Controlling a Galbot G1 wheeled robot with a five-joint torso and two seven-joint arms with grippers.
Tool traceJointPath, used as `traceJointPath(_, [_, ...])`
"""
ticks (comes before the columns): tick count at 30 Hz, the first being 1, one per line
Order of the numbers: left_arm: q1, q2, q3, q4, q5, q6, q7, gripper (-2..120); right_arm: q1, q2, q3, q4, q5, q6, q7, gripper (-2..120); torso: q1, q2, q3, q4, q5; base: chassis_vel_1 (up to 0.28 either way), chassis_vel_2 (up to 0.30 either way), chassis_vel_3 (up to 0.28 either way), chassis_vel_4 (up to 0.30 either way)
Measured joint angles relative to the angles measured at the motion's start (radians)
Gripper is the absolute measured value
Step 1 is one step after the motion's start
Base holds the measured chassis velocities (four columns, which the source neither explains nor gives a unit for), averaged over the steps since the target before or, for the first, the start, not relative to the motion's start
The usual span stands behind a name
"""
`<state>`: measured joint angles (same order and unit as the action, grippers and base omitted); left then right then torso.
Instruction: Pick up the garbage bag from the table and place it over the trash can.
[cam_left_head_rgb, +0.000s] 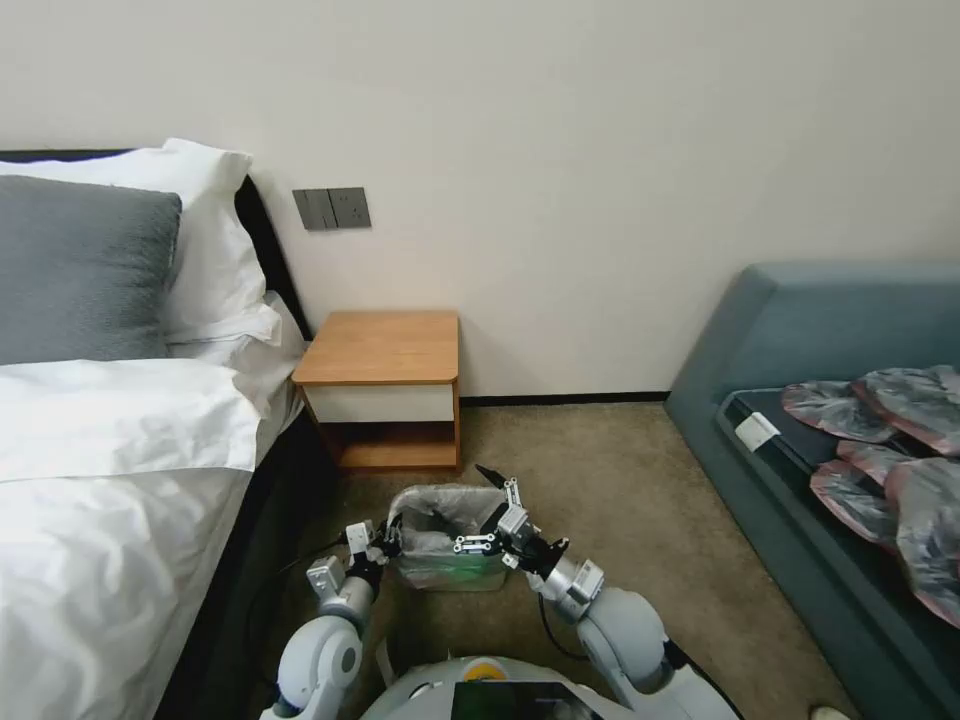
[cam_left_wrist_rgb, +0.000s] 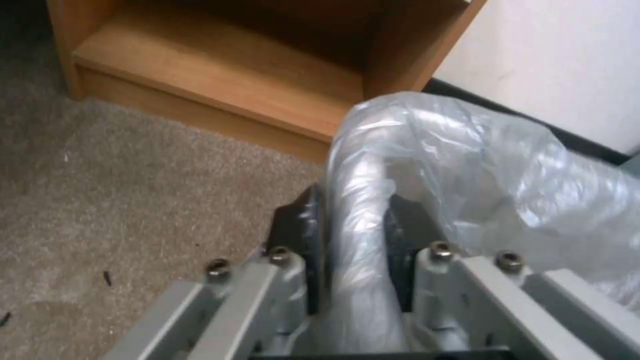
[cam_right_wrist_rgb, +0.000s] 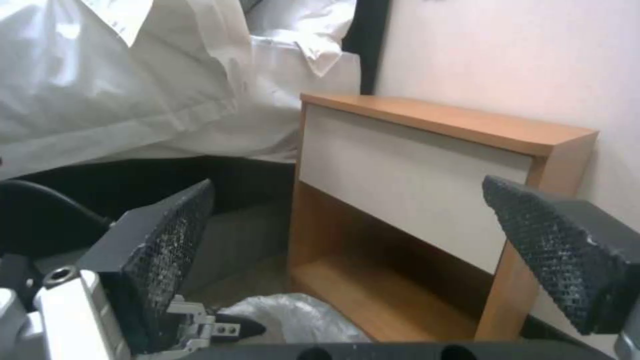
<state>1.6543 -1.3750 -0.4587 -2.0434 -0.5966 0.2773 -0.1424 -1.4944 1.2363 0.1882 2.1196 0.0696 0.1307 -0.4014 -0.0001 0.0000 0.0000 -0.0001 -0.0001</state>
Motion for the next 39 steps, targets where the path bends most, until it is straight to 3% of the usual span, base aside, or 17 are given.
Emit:
traceJointPath(14, [0.000,0.002,-0.006,-0.001,0.005,0.001,-0.015,69,0.027,-0.003,-0.016,-0.015,0.009,-0.009,-0.006,100,0.000,0.000,0.000,0.0000,0.0000,0.000,0.000,0.000,0.000])
traceJointPath(20, [0.028,0.005,-0.020,-0.011,0.059,-0.039,-0.038,93,0.032,-0.003,-0.021,-0.019,0.010,-0.011,-0.006,100,0.000,0.000,0.000,0.0001,0.0000,0.000,0.000,0.000,0.000])
traceJointPath(24, [0.037,0.007,-0.025,-0.024,0.101,-0.063,-0.034,98,0.032,-0.002,-0.022,-0.019,0.008,-0.012,0.003,100,0.000,0.000,0.000,0.0002,0.0000,0.000,0.000,0.000,0.000])
traceJointPath(25, [0.040,0.007,-0.032,-0.023,0.139,-0.111,-0.002,99,0.031,0.003,-0.026,-0.018,-0.015,-0.024,0.062,100,0.000,0.000,0.000,0.0003,0.0000,0.000,0.000,0.000,0.000])
traceJointPath(26, [0.040,0.007,-0.032,-0.023,0.139,-0.111,-0.002,99,0.031,0.003,-0.026,-0.018,-0.015,-0.024,0.062,100,0.000,0.000,0.000,0.0003,0.0000,0.000,0.000,0.000,0.000])
traceJointPath(27, [0.038,0.007,-0.042,-0.002,0.202,-0.202,0.052,99,0.025,0.014,-0.043,-0.006,-0.047,-0.084,0.195,100,0.000,0.000,0.000,0.0001,0.0002,0.000,0.000,0.000,0.000])
traceJointPath(30, [0.026,0.006,-0.057,0.056,0.302,-0.363,0.128,99,-0.012,0.053,-0.073,0.016,-0.066,-0.266,0.508,100,0.000,0.000,0.000,0.0001,-0.0001,0.000,0.000,0.000,0.000])
traceJointPath(31, [0.026,0.006,-0.057,0.056,0.302,-0.363,0.128,99,-0.012,0.053,-0.073,0.016,-0.066,-0.266,0.508,100,0.000,0.000,0.000,0.0001,-0.0001,0.000,0.000,0.000,0.000])
traceJointPath(33, [0.015,0.007,-0.062,0.087,0.330,-0.427,0.146,99,-0.043,0.076,-0.066,-0.011,-0.099,-0.275,0.618,100,0.000,0.000,0.000,-0.0001,-0.0002,0.000,0.000,0.000,0.000])
traceJointPath(39, [0.007,0.008,-0.065,0.104,0.336,-0.465,0.150,99,-0.063,0.091,-0.059,-0.031,-0.119,-0.268,0.685,100,0.000,0.000,0.000,-0.0001,0.0000,0.000,0.000,0.000,0.000])
